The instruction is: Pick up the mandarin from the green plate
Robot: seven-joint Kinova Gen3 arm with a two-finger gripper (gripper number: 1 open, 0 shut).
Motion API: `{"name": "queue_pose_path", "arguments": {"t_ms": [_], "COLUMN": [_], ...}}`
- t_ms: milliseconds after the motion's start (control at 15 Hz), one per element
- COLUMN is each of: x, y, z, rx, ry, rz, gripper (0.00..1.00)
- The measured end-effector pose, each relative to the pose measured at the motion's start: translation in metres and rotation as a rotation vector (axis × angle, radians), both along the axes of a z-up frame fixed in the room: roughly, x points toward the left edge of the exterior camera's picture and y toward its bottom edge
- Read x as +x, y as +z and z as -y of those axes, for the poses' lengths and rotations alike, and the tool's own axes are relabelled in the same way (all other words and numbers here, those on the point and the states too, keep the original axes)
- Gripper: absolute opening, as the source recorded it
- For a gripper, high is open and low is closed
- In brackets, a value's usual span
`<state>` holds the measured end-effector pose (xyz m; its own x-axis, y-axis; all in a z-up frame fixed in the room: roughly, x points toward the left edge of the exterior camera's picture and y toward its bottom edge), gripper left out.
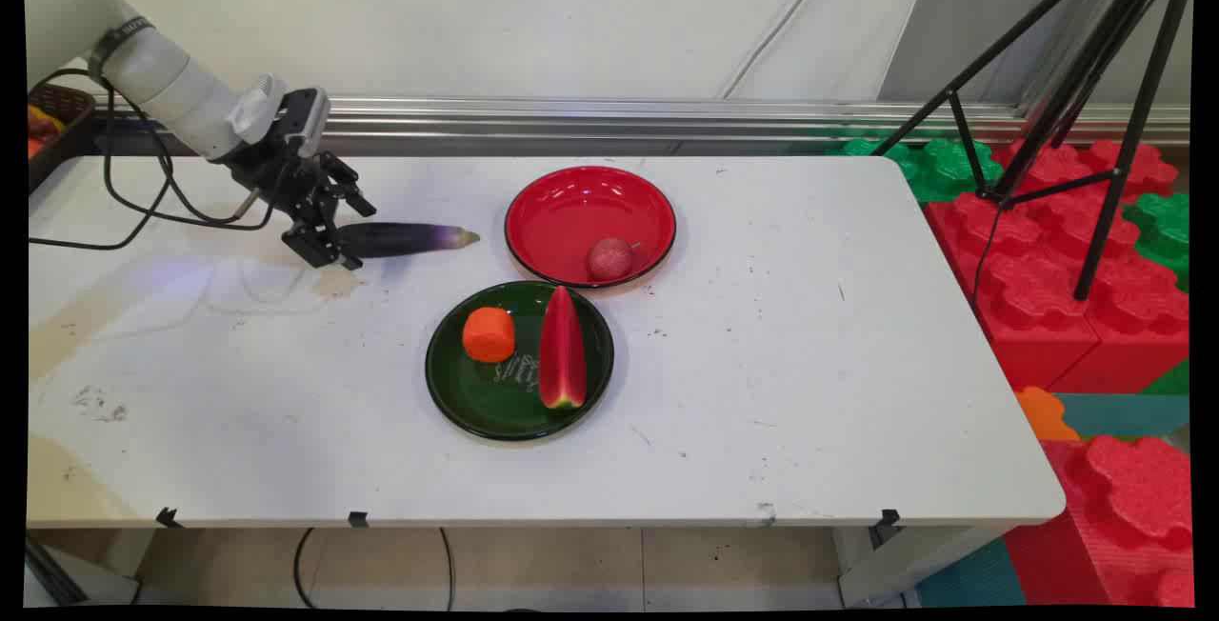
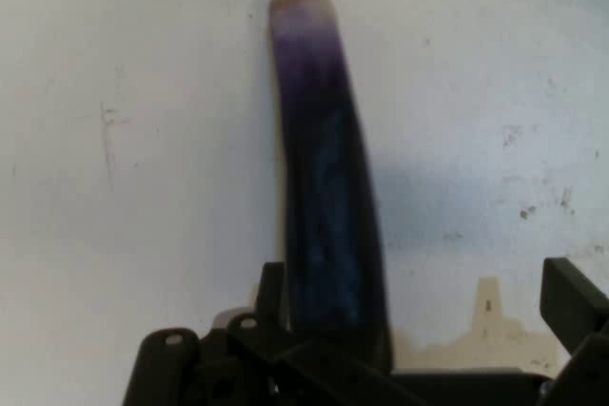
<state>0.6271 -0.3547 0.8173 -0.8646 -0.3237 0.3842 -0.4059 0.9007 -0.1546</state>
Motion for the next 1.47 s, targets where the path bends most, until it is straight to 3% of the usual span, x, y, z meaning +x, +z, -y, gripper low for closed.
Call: {"name": "queue_pose_path", "arguments": {"t_ms": [400,867,1467], "x": [0.004,0.000,-0.037], "y": [0.021,0.058,0.075], "z": [-0.008,-0.026,-0.049], "rx": [-0.011,-0.007,0.016], "ry": [0.013,0.029,-0.029], "rz": [-0.032,-0.125,-0.210], "gripper": [1.00,1.00,1.00]}}
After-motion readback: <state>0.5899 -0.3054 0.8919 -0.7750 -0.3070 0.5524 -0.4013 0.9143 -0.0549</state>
